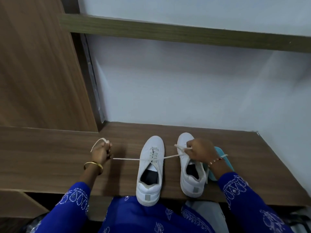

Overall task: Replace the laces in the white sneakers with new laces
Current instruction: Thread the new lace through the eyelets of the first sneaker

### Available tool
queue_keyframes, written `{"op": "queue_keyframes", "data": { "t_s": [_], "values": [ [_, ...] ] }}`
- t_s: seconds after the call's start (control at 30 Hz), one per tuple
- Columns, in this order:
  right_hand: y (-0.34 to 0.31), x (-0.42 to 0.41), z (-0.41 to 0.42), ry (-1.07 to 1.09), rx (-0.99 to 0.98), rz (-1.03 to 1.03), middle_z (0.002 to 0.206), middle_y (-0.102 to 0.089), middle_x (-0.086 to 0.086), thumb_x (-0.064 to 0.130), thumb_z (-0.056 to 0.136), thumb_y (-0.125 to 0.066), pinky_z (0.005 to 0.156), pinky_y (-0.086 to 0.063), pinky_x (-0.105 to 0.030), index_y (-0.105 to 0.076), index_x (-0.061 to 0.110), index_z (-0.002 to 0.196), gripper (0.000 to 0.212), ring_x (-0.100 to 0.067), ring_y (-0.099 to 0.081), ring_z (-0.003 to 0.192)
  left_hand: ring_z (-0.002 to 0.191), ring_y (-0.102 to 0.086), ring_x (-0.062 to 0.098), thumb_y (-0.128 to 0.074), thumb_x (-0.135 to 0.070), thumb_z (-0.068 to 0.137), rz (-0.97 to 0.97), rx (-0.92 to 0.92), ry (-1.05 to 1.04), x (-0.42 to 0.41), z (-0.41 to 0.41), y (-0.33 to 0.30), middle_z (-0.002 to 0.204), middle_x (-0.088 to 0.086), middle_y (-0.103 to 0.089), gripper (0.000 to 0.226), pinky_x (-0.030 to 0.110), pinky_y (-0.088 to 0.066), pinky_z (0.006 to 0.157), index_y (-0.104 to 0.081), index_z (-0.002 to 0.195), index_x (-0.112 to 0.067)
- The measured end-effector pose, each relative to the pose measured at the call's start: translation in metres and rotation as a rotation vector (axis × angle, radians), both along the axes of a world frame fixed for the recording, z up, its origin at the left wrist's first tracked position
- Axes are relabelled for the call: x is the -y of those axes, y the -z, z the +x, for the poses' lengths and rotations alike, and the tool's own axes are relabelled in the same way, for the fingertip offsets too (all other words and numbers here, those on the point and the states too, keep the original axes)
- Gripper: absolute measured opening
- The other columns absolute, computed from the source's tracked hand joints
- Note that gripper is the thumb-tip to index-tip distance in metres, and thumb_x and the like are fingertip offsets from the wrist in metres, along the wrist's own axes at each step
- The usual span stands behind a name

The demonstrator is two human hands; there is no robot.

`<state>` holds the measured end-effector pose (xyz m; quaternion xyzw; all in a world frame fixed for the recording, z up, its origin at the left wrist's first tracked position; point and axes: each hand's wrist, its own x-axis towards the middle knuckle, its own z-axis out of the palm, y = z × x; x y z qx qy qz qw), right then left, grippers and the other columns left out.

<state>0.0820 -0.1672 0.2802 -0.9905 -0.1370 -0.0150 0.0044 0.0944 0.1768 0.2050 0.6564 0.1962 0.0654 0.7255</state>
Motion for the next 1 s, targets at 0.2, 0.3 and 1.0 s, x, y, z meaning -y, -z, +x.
{"op": "queue_keyframes", "data": {
  "t_s": [0.2,0.3,1.0],
  "values": [
    [0.015,-0.006,0.006,-0.043,-0.011,-0.213,0.055,-0.033,0.005,0.041,0.088,-0.049,0.052,-0.028,-0.023,-0.030,0.024,0.052,0.045,-0.015,-0.045,0.063,0.052,-0.040,0.022,-0.048,-0.011,0.095,0.386,-0.025,0.038,0.006,-0.001,0.025,0.056,0.010,-0.047,0.036,0.027,-0.031,0.051,-0.053,0.059,-0.009],
    [0.019,-0.009,0.009,0.060,-0.089,-0.056,0.063,-0.047,0.004,0.031,0.086,-0.056,0.052,-0.031,-0.021,-0.046,0.021,0.059,0.030,-0.019,-0.054,0.073,0.073,-0.056,0.032,-0.048,-0.015,0.095,0.653,-0.128,0.151,0.015,-0.003,0.024,0.076,0.021,-0.063,0.029,0.033,-0.037,0.065,-0.066,0.075,-0.005],
    [0.068,-0.089,-0.024,-0.013,-0.232,0.240,0.100,-0.064,-0.016,0.021,0.096,-0.038,0.082,-0.041,-0.036,-0.054,0.010,0.088,0.021,-0.034,-0.057,0.096,0.078,-0.058,0.023,-0.056,-0.017,0.089,0.944,-0.056,0.511,0.093,-0.035,0.001,0.083,0.011,-0.065,0.033,0.019,-0.030,0.060,-0.040,0.061,-0.025]
  ]
}}
